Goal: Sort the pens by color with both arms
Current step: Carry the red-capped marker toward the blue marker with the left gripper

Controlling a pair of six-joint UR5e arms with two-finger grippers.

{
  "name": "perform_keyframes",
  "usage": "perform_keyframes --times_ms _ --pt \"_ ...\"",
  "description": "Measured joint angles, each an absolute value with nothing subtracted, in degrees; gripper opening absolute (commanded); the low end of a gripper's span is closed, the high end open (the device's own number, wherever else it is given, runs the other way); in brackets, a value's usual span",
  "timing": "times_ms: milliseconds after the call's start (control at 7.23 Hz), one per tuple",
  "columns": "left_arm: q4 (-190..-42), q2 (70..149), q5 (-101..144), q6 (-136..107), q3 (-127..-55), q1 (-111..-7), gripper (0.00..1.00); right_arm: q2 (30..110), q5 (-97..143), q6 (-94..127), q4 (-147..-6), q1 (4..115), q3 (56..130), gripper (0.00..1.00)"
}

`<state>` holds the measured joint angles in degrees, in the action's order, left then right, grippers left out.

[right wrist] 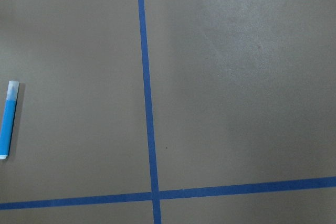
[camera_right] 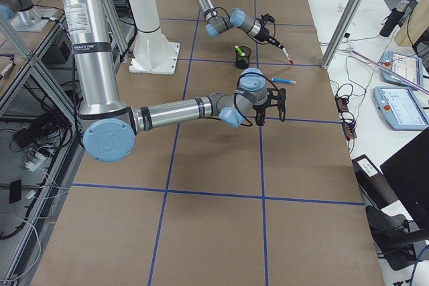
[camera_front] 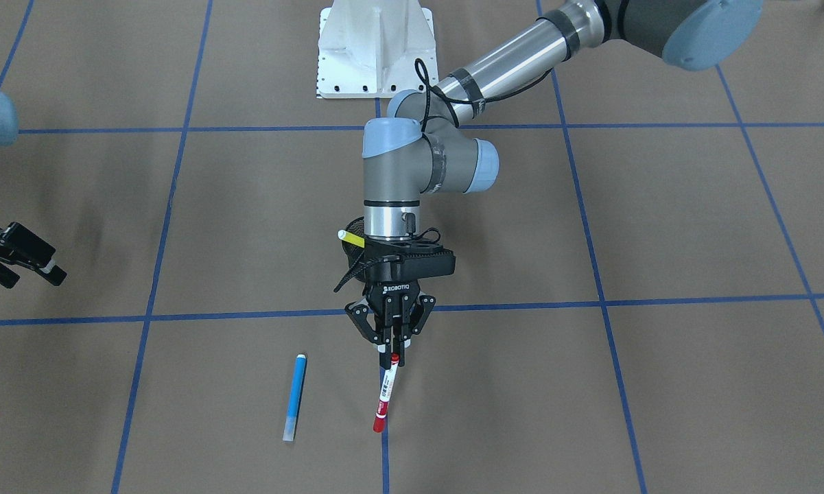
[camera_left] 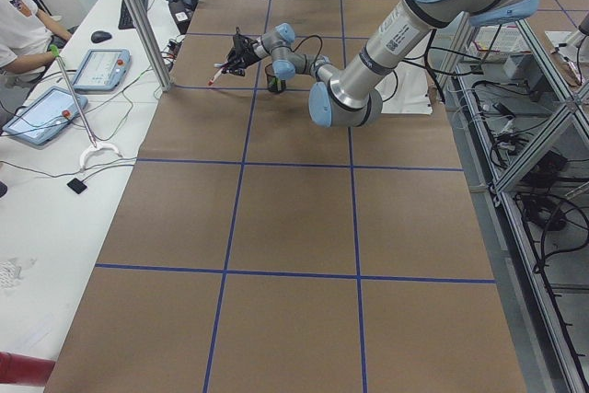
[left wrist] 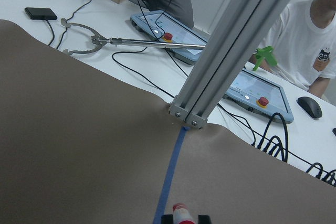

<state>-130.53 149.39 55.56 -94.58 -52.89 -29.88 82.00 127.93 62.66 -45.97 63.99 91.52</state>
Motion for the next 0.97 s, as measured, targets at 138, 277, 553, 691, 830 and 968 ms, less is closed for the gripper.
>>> perform_keyframes --times_ms 138,277,553,691,830,968 --pt "-131.8 151.0 55.0 -95.5 -49.8 -29.6 0.00 82.0 127.6 62.7 -46.0 63.8 91.5 1.00" --pt "-133.2 152.5 54.9 -95.9 -47.5 -29.5 0.00 82.0 127.5 62.7 -46.0 63.7 91.6 1.00" --pt "-135.0 154.1 54.9 -96.0 -45.4 -29.4 0.00 82.0 127.4 62.7 -46.0 63.6 91.6 1.00" --pt "-135.4 154.3 55.0 -96.1 -44.8 -29.4 0.04 82.0 127.4 62.7 -46.0 63.5 91.6 1.00" --pt "-135.5 154.6 55.2 -96.1 -44.8 -29.3 0.45 82.0 127.4 62.7 -46.0 63.5 91.6 1.00" --pt "-135.5 155.2 55.6 -96.0 -45.0 -29.0 0.99 82.0 127.3 62.7 -46.0 63.5 91.6 1.00"
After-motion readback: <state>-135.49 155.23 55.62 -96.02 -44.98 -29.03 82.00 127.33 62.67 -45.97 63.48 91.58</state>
